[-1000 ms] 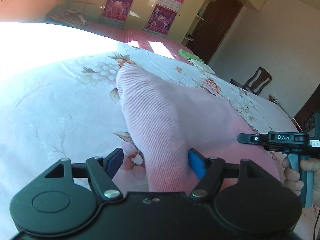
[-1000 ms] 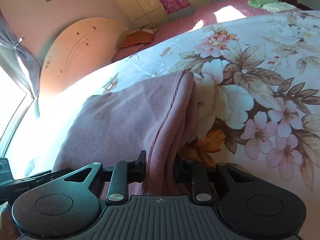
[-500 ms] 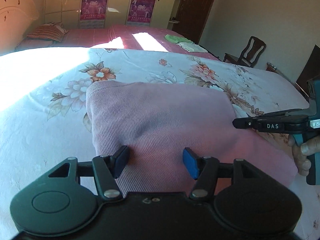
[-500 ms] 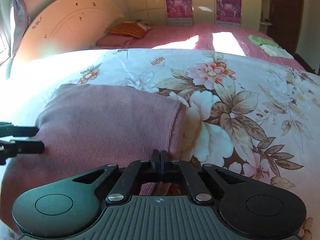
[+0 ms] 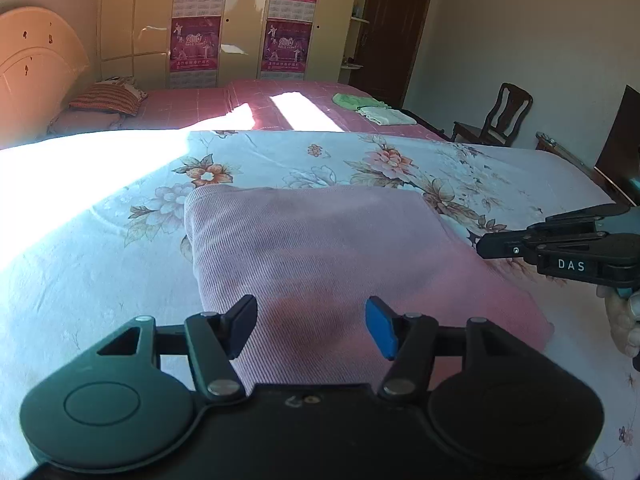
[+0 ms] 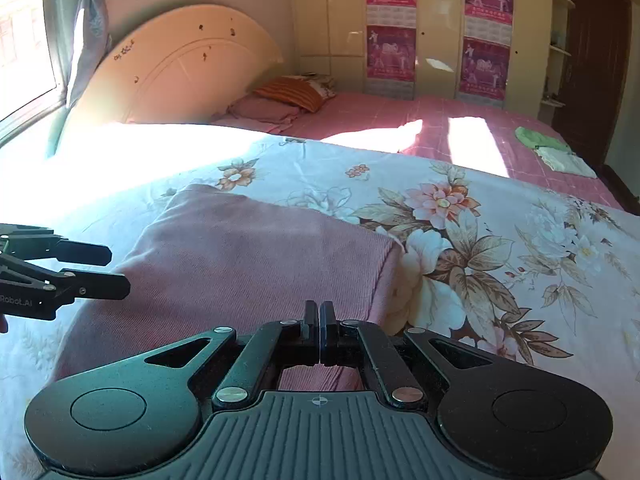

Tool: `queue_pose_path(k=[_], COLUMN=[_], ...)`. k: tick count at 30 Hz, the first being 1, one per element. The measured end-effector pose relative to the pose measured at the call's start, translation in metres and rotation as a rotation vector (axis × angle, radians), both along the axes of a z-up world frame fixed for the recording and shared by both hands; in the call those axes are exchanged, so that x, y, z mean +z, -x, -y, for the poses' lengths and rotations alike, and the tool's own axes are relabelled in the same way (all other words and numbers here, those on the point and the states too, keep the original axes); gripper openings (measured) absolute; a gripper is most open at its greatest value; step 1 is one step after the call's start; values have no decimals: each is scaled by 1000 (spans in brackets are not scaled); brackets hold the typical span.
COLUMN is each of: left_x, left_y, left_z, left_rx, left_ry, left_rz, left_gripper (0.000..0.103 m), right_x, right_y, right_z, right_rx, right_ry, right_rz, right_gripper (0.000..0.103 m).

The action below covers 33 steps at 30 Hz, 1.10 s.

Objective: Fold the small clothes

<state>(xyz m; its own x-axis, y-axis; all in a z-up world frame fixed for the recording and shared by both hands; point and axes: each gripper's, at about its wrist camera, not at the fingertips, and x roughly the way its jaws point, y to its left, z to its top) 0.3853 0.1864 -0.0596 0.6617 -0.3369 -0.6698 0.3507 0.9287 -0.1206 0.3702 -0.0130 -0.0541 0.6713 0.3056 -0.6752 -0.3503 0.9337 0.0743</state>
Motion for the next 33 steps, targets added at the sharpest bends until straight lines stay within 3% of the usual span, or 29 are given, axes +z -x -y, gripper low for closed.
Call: queue_pose_path(k=[7,15,20,23,25,28,33], left_x=[-20,-23,-7,-23,-38,-48,-49], left_y=[21,32,66,71,71,71,73], left_z=[13,22,15,17,19,11,14], left_rx=[3,24,58,83,104,159,185], left_ry=[-79,-152,-118,-141,-158,-91,-112], left_rz=[-20,-6,19,-38,-86,-93,-79], left_gripper=[59,59,61,60,59,63,67], right_x=[-29,-39,-12,-24,-45,-52,-53], right_y=[16,16,46,54,49,55,60], right_z=[5,27,29,23,21,24,24], right_rx=[17,-38,-19,16,-5,-25,-27], right_ry=[88,6,-14,27,76,52,62], right_rz=[-62,-85,-16,-47,-117,-95,-78], right_gripper=[0,0,0,0,0,0,0])
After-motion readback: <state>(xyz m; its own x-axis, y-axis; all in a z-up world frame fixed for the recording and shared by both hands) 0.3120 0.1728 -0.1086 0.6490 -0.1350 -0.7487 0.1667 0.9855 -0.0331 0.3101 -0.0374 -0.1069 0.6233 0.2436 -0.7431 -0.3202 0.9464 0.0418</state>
